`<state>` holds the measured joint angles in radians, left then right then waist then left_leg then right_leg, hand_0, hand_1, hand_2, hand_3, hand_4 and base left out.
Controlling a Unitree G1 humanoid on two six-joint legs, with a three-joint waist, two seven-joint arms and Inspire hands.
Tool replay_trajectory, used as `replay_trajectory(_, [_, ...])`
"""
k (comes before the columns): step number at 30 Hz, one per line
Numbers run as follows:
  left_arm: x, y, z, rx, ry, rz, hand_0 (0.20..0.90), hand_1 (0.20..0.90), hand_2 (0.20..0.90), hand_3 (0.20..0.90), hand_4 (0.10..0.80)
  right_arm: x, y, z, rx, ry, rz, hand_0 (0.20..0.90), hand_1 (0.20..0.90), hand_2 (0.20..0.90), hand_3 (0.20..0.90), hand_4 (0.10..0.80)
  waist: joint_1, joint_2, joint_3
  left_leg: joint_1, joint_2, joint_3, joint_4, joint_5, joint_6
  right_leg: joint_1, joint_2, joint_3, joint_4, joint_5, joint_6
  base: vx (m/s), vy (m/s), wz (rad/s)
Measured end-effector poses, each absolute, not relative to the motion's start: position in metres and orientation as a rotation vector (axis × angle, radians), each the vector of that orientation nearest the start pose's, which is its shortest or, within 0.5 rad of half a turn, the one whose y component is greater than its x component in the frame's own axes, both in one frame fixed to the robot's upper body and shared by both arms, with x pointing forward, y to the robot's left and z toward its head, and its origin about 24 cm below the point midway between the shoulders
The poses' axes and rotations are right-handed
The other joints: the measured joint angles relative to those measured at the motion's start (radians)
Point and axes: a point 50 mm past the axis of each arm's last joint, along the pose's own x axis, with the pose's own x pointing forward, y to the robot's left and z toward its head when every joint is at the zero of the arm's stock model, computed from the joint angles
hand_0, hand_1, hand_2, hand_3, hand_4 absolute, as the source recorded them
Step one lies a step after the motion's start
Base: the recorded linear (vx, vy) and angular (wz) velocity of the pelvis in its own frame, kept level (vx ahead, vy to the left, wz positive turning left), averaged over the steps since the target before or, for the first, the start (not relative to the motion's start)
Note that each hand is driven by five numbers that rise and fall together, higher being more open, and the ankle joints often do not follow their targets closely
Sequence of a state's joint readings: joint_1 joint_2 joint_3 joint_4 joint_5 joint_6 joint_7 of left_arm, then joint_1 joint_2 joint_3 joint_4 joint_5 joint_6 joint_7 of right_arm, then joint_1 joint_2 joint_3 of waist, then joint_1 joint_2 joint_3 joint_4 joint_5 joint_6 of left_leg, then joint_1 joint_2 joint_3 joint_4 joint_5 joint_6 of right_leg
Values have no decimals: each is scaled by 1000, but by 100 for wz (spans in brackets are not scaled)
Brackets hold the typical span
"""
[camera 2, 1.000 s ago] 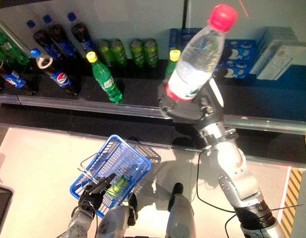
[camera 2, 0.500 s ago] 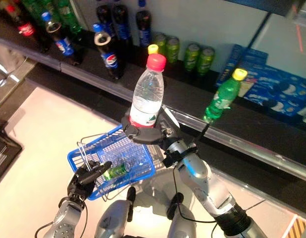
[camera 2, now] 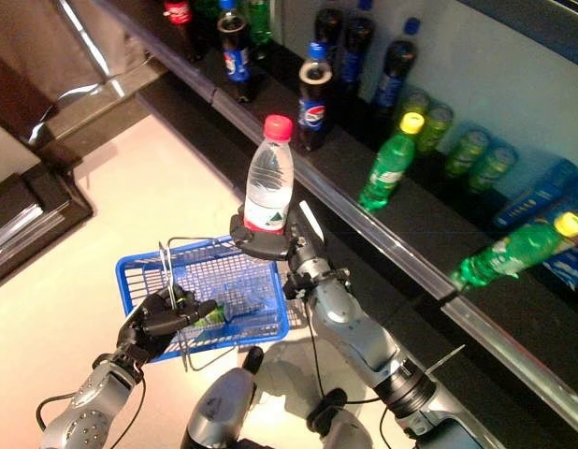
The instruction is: Pick up the drink and place into the basket.
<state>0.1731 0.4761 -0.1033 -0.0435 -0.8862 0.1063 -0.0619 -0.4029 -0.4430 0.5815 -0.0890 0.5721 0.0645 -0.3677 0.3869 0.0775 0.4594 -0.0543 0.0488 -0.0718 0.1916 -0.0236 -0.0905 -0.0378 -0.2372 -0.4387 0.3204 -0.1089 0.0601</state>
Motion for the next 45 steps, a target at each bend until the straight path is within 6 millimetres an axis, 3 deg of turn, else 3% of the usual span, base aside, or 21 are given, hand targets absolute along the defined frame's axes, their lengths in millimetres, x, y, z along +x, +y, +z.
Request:
replay_trajectory(7, [213, 207, 31, -398, 278, -243, 300, 300, 300, 200, 100, 291, -66, 76, -2, 47, 274, 300, 300, 300, 200, 100, 52, -3, -1, 12, -11, -34, -2, 0, 0, 38, -4, -29, -13, -8, 12, 39, -13, 16])
replay_trajectory(17, [214, 198, 49, -365, 235, -425, 300, 300, 300, 200, 100, 296, -73, 16, -76, 281, 108, 300, 300, 300, 200, 100, 86, -22, -9, 0, -31, -77, 0, 4, 6, 53, -18, -51, -8, -19, 20, 56, -24, 13])
replay_trajectory(24, [224, 186, 56, -355, 233, -487, 300, 300, 300, 200, 100, 292, -70, -1, -69, 341, 66, 300, 300, 300, 200, 100, 108, -25, -10, 0, -33, -82, -1, 4, 7, 54, -15, -53, -10, -20, 24, 7, -3, 2])
replay_trajectory(31, [225, 188, 57, -349, 250, -496, 300, 300, 300, 200, 100, 276, -69, -36, -108, 485, 54, 300, 300, 300, 200, 100, 123, -37, -17, -9, -39, -94, -5, 4, 7, 52, -22, -67, -12, -25, 33, -26, -10, 5])
replay_trajectory(45, [224, 190, 57, -320, 283, -508, 300, 300, 300, 200, 100, 259, -72, -69, -88, 650, 115, 300, 300, 300, 200, 100, 135, -62, -30, -31, -45, -103, -17, 9, 8, 33, -27, -78, -18, -27, 36, -9, -4, 2])
